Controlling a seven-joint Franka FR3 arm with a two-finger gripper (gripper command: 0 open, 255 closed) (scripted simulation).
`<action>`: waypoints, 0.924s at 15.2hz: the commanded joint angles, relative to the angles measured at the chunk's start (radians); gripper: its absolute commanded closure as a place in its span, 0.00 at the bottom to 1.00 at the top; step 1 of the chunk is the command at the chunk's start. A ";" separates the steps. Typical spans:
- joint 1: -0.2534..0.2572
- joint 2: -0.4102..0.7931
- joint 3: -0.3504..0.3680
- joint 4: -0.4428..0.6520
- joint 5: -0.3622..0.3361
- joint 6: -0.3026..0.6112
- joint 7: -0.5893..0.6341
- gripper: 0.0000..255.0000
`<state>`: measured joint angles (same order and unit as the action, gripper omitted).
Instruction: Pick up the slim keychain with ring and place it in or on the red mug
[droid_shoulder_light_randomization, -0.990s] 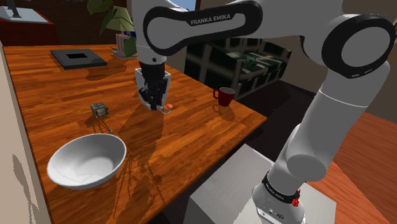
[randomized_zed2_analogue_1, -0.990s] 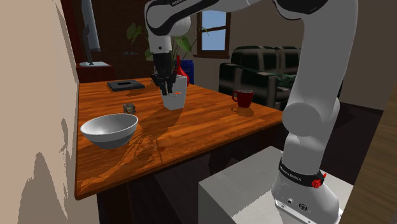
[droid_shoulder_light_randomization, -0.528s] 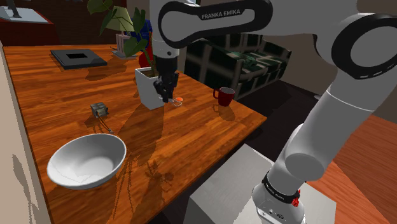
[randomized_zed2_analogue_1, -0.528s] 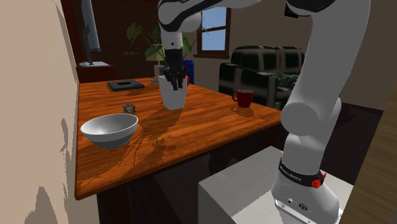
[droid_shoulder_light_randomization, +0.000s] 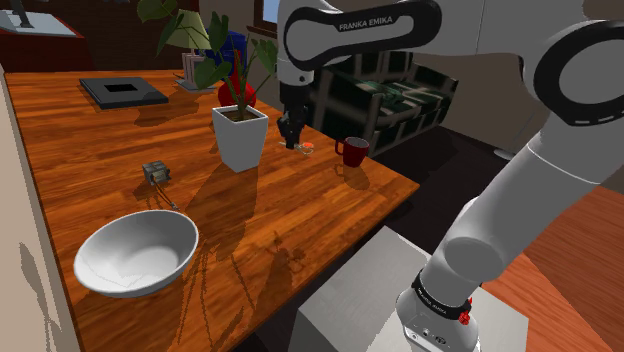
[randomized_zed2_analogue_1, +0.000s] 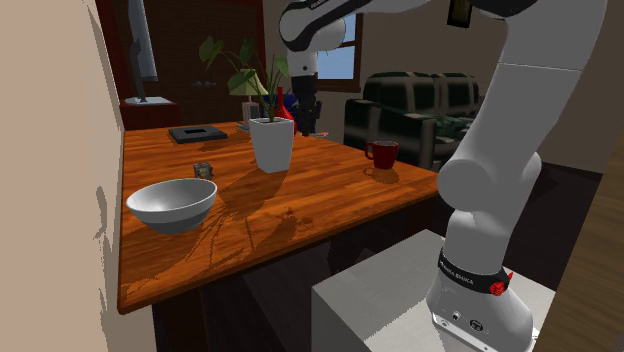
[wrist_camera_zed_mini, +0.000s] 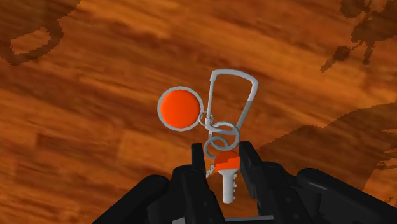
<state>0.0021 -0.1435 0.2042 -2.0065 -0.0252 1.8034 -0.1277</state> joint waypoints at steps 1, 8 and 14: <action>-0.022 -0.013 -0.029 -0.017 -0.005 0.006 -0.051 1.00; -0.097 -0.030 -0.129 -0.035 -0.030 0.016 -0.218 1.00; -0.161 -0.005 -0.214 -0.008 -0.051 0.022 -0.359 1.00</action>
<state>-0.1463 -0.1530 0.0065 -2.0166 -0.0727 1.8219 -0.4583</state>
